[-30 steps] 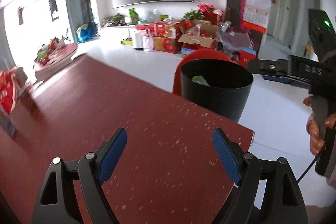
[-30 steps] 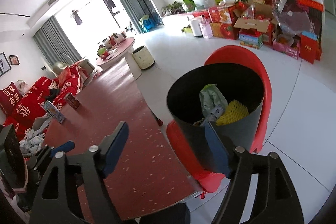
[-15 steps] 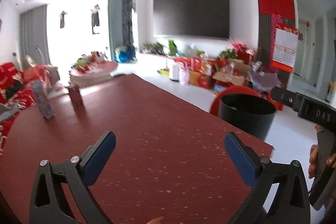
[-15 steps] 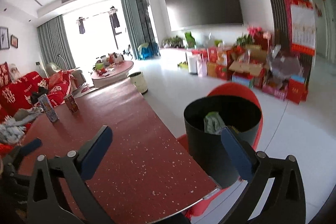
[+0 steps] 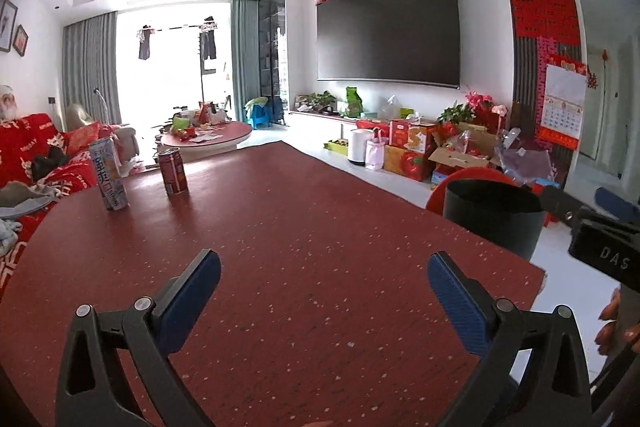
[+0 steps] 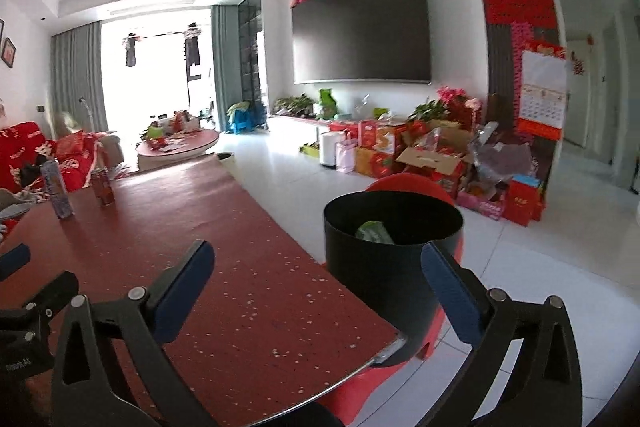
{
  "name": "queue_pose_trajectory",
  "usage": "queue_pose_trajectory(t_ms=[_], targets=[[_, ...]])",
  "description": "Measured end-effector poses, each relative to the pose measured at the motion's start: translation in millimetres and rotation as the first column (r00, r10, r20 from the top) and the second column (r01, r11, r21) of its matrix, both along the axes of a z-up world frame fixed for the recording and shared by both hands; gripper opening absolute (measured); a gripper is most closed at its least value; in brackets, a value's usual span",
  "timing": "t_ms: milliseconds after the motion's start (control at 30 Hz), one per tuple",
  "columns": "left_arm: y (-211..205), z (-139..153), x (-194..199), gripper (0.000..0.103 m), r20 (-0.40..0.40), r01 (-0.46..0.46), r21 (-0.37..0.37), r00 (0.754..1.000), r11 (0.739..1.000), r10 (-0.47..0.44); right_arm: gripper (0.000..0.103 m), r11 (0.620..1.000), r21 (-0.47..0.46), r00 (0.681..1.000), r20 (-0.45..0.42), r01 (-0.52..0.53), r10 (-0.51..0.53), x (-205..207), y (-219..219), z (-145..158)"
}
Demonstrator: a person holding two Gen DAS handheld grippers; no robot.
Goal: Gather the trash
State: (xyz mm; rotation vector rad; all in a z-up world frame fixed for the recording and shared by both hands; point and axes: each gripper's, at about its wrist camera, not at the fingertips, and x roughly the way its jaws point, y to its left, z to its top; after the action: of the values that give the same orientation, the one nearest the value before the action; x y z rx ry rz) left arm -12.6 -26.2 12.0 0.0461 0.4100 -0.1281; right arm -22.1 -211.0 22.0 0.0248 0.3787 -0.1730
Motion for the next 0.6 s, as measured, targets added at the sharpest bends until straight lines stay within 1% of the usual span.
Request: queue_pose_trajectory(t_ms=[167,333,500,600], targets=[[3.2,-2.4,1.4,0.103,0.013,-0.019,-0.019,1.0,1.0,0.019,0.103,0.999,-0.007,0.999,0.025,0.033,-0.033,-7.3,-1.5,-2.4],[6.3,-10.0,5.5,0.103,-0.015,-0.04,-0.024,0.999,0.999,0.04,0.103,0.998,-0.022,0.998,0.025,0.052,-0.051,-8.3,-3.5,-3.1],[8.8,-13.7,10.7,0.103,-0.039,-0.035,-0.027,0.999,0.999,0.034,0.103,0.997,-0.054,0.998,0.026,0.057,-0.056,-8.0,1.1,-4.4],[8.2,-14.6,12.1,0.103,-0.042,-0.027,-0.02,0.999,0.999,0.027,0.103,0.996,-0.056,0.998,0.019,0.065,-0.064,-7.5,1.3,-4.8]])
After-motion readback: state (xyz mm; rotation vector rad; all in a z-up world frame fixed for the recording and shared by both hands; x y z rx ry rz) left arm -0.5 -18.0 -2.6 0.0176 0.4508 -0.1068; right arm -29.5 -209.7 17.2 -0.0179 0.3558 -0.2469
